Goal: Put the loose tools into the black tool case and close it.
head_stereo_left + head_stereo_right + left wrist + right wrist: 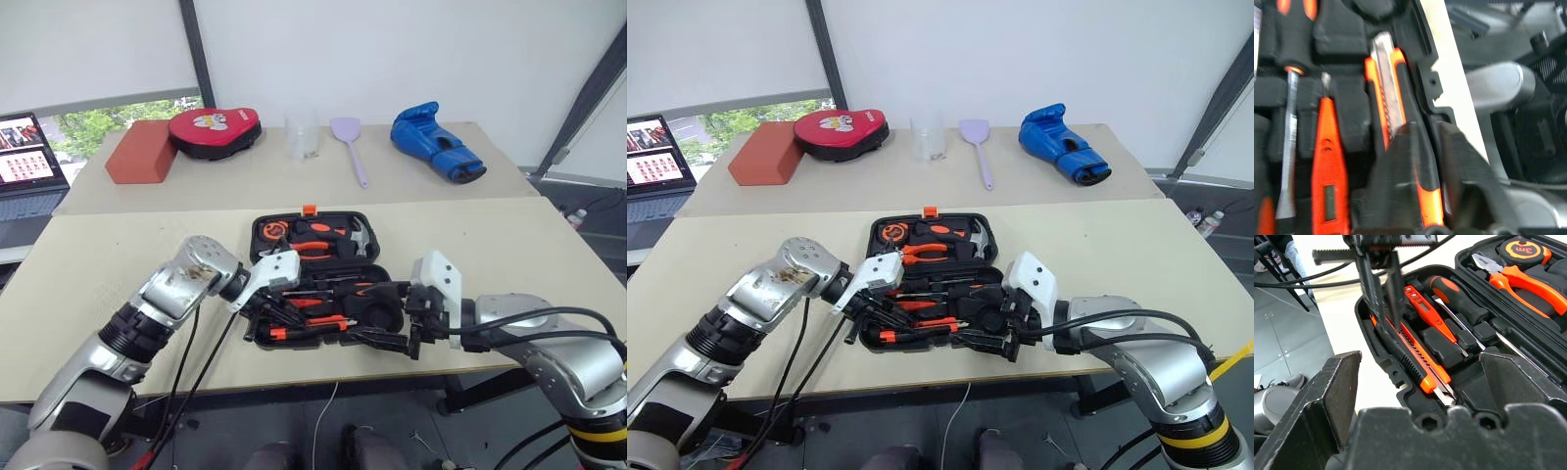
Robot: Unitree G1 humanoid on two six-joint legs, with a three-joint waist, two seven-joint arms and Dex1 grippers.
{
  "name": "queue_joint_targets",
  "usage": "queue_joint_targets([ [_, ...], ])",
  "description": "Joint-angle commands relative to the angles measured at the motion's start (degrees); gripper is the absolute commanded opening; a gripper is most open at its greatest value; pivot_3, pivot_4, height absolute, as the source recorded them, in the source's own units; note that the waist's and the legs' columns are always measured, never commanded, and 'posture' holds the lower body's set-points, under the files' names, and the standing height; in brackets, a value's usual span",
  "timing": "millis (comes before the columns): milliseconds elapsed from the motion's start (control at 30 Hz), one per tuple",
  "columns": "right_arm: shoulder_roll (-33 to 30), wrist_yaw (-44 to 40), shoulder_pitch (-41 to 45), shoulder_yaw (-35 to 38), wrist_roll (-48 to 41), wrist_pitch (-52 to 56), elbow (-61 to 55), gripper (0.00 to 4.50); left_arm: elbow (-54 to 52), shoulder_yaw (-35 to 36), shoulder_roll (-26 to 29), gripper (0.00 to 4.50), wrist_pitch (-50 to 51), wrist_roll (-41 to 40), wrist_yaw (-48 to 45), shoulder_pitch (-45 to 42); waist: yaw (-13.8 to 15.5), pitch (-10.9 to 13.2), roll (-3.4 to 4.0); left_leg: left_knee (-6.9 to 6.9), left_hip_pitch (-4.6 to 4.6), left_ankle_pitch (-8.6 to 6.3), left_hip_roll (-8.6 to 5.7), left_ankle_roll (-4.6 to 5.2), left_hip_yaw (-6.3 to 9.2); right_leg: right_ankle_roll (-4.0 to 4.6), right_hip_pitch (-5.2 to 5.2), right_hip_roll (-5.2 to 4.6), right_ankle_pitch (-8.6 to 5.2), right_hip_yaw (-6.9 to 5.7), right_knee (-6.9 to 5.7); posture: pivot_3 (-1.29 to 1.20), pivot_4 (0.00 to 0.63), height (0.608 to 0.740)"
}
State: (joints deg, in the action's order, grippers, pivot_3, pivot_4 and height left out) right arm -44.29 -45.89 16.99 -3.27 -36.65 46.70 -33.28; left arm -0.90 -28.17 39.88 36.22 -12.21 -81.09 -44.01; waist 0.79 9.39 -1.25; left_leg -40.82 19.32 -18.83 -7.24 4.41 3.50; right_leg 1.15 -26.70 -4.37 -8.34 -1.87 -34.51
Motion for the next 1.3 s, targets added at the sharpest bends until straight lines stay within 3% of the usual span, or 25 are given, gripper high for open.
queue_joint_targets([
  [33, -0.77, 0.08, -0.19, 1.70, -0.56, -0.03, -1.81, 4.50, 2.04, -3.09, -2.20, 0.02, -4.81, 5.75, 3.62, 0.03, 0.15, 0.00, 0.00, 0.00, -0.02, 0.00, 0.00, 0.00, 0.00, 0.00, 0.03, 0.00, 0.00, 0.00, 0.02, 0.00, 0.150, 0.740],
  [267, -1.03, 0.67, -1.22, 2.62, -1.17, 0.44, -2.72, 4.50, 3.17, -4.32, -2.33, 0.02, -10.07, 9.32, 3.43, 2.46, 0.29, -0.06, 0.03, -0.01, -0.16, -0.02, 0.02, 0.00, 0.02, -0.03, 0.25, -0.02, 0.01, -0.02, 0.09, 0.00, 0.150, 0.740],
  [367, -1.53, 0.89, -2.12, 3.51, -1.32, 0.50, -3.15, 4.50, 3.23, -1.42, -2.25, 0.02, -9.10, 7.49, 3.34, 2.04, 0.23, -0.06, 0.03, -0.01, -0.19, -0.02, 0.04, 0.01, 0.04, -0.04, 0.29, 0.00, 0.01, -0.03, 0.09, 0.00, 0.150, 0.740],
  [467, -3.87, 0.69, -4.04, 7.37, -1.84, 1.13, -2.72, 4.50, 3.61, 5.83, -3.07, 0.02, -5.80, 1.30, 3.31, 0.38, 0.16, -0.06, 0.02, -0.02, -0.18, -0.01, 0.04, 0.03, 0.04, -0.05, 0.27, 0.01, 0.01, -0.03, 0.07, 0.00, 0.150, 0.740],
  [567, -7.66, -0.78, -6.93, 12.36, -1.66, 1.48, -0.52, 4.50, 3.31, 14.80, -3.58, 0.72, -4.69, -6.49, 2.69, -0.79, 0.27, -0.04, 0.00, -0.04, -0.02, 0.00, 0.03, 0.04, 0.07, -0.05, 0.08, 0.02, 0.01, -0.08, 0.03, 0.00, 0.150, 0.740],
  [667, -11.21, -3.03, -9.17, 13.79, 1.19, -0.79, 3.11, 4.50, 2.45, 20.96, -4.22, 1.84, -4.96, -10.75, 4.22, -0.59, 0.21, -0.04, 0.01, -0.04, 0.02, 0.00, 0.02, 0.04, 0.07, -0.04, 0.00, 0.02, 0.01, -0.13, 0.05, 0.00, 0.150, 0.740],
  [900, -12.34, -5.57, -4.22, 6.08, 11.82, -9.96, 17.39, 4.50, -2.85, 23.61, -1.58, 4.41, -2.09, -16.01, 1.88, 1.32, -0.26, -0.04, 0.01, -0.04, -0.08, -0.05, 0.03, -0.08, 0.05, -0.03, 0.15, -0.01, 0.02, -0.13, 0.12, 0.00, 0.150, 0.740],
  [1200, -6.19, -7.65, 3.70, -4.37, 22.36, -20.05, 27.76, 4.50, -9.22, 21.46, 1.71, 4.46, -4.32, -14.72, 2.38, 6.14, -0.01, -0.04, 0.02, -0.04, -0.05, -0.04, 0.03, -0.12, 0.04, -0.01, 0.12, -0.01, 0.03, -0.11, 0.09, 0.00, 0.150, 0.740],
  [1300, -5.11, -8.21, 4.92, -5.71, 24.46, -21.52, 31.07, 3.81, -9.32, 21.37, 2.28, 4.50, -4.82, -14.35, 2.88, 6.93, 0.07, -0.04, 0.02, -0.03, -0.04, -0.04, 0.03, -0.11, 0.06, -0.01, 0.12, -0.01, 0.03, -0.16, 0.15, 0.00, 0.150, 0.740],
])
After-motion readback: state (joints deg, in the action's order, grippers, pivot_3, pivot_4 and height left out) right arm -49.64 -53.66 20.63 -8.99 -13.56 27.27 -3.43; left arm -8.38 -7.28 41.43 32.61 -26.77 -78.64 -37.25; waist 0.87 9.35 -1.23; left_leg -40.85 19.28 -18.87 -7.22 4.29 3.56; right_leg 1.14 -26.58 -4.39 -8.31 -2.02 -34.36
